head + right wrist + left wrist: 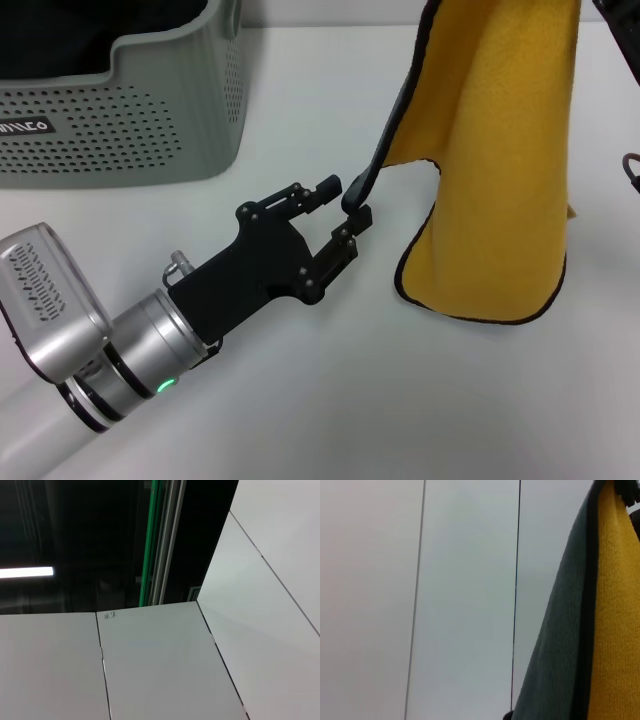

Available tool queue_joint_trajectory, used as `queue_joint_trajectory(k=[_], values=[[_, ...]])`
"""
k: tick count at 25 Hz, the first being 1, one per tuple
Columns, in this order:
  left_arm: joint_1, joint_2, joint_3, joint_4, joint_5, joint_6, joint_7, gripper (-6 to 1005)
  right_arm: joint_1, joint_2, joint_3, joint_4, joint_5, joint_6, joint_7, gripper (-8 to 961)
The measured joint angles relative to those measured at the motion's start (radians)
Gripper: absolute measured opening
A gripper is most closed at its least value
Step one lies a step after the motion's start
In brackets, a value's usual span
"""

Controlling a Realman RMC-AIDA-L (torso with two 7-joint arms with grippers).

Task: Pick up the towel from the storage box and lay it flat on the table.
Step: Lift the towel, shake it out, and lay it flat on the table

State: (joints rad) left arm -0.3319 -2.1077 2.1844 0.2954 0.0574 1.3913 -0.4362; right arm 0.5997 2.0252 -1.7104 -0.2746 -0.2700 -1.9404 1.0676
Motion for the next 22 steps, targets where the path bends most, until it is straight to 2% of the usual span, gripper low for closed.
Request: queue_joint_trajectory(k=[15,17,22], values=[[-0.005,0.000,0.000,0.012,0.001,0.000,0.001,386,-0.001,-0.002,0.003,0.003,0.000,0.002,0.000,49],[-0.001,0.000,0.000,0.014,0.000,0.000,0.001,210,-0.002,-0.002,0.003,0.002,0.000,0.006,0.000,50],[0.004,0.000,-0.002,0.019,-0.001,0.014,0.002,45,-0.002,-0.002,0.003,0.007,0.000,0.011,0.000,52]])
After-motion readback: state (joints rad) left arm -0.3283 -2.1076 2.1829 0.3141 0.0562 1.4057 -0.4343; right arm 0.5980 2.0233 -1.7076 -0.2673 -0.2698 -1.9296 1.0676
